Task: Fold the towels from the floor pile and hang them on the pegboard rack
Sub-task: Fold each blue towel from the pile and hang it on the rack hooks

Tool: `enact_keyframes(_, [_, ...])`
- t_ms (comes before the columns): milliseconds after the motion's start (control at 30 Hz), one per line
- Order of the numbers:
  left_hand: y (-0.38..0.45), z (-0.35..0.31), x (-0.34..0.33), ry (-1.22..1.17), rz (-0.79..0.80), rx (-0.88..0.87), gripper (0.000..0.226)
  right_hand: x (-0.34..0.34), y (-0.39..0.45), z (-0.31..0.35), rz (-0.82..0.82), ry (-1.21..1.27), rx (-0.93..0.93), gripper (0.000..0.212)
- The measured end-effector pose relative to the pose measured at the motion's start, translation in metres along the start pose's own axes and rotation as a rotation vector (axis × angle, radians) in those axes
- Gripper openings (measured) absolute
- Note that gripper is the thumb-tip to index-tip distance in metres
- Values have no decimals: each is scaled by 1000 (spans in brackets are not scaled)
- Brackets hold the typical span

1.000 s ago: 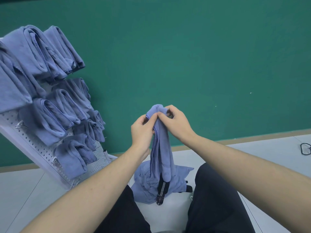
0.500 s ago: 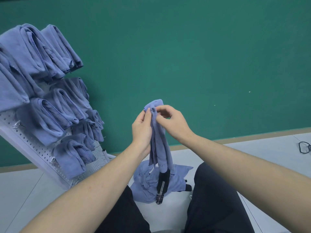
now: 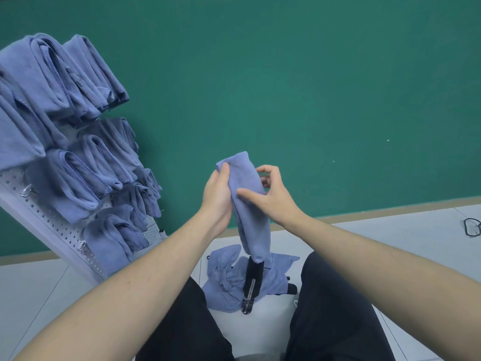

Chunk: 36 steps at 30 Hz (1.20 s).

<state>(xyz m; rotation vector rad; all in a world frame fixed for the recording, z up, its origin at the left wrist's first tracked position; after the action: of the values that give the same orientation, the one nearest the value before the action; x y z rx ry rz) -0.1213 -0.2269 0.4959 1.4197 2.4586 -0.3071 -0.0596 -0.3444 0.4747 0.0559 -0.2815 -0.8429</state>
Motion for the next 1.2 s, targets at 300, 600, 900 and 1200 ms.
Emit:
enact_keyframes(300, [13, -12, 10, -148, -115, -16, 37, -7, -1, -16, 144, -107, -69, 36])
enact_keyframes(600, [27, 20, 58, -282, -259, 45, 40, -7, 6, -45, 360, -144, -224, 20])
enact_keyframes(900, [30, 66, 119, -271, -329, 276, 22, -12, 28, -71, 376, -104, -199, 52])
enact_keyframes(1200, [18, 72, 148, 656, -125, 186, 46, -38, 63, -85, 512, -127, -153, 41])
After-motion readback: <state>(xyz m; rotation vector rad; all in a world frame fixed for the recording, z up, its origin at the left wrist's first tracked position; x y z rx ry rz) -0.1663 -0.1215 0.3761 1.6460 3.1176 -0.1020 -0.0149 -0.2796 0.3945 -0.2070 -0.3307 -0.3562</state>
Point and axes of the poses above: each hand's wrist, its own y-axis towards the middle knuckle, its own x-axis out of the back of the hand, z = x × y, the point moved 2 cm from there along y, towards the middle knuckle, and after that the axes turned 8 degrees about z, right-handed, at the moved point
